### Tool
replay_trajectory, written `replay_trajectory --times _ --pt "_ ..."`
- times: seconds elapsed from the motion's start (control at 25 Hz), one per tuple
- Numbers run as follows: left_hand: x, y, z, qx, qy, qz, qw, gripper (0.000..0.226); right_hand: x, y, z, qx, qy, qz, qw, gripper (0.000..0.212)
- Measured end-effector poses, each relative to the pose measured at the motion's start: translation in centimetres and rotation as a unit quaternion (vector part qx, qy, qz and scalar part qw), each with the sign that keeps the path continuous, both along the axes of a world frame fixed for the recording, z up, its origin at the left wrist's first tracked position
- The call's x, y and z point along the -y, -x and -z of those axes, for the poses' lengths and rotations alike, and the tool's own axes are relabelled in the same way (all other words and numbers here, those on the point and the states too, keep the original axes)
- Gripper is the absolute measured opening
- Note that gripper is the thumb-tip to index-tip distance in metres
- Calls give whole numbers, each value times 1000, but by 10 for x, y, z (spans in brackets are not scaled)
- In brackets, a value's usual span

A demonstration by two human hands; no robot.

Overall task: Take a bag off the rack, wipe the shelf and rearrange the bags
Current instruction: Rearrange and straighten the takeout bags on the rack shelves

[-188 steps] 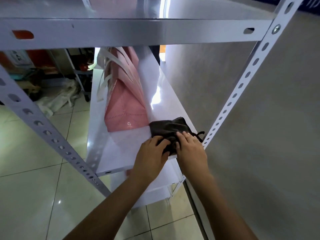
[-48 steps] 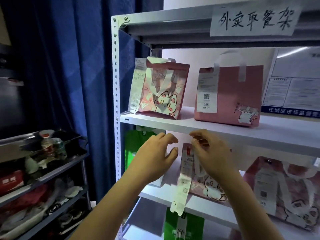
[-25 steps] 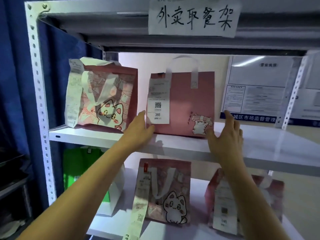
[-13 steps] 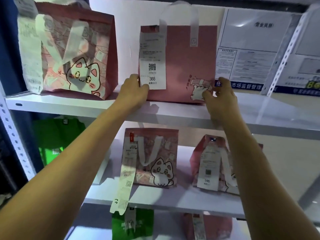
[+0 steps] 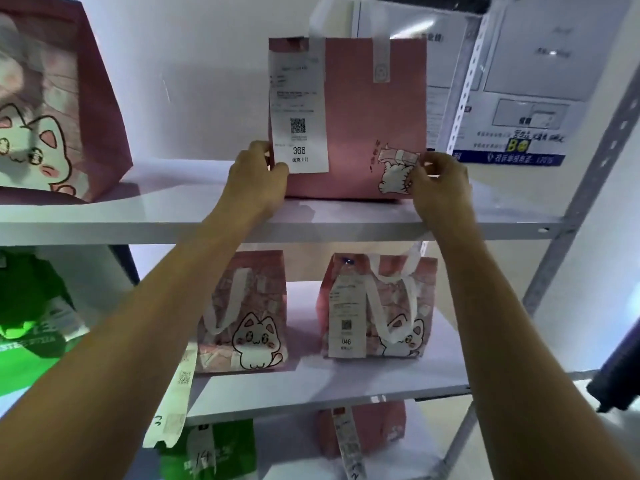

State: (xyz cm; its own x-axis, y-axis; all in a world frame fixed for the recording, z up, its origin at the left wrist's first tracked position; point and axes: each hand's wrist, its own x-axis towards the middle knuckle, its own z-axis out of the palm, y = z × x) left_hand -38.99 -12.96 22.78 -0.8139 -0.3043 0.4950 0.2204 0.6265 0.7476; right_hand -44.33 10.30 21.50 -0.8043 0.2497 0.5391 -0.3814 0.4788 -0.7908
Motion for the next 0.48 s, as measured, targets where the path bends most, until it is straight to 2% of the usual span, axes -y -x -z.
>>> replay_trajectory --times 0.36,0.48 --pt "-123 19 3 0 -5 3 1000 41 -121 25 -1 5 -16 13 1000 34" --pt "-152 22 4 13 -2 -6 1000 42 -150 29 2 0 -10 -8 1000 41"
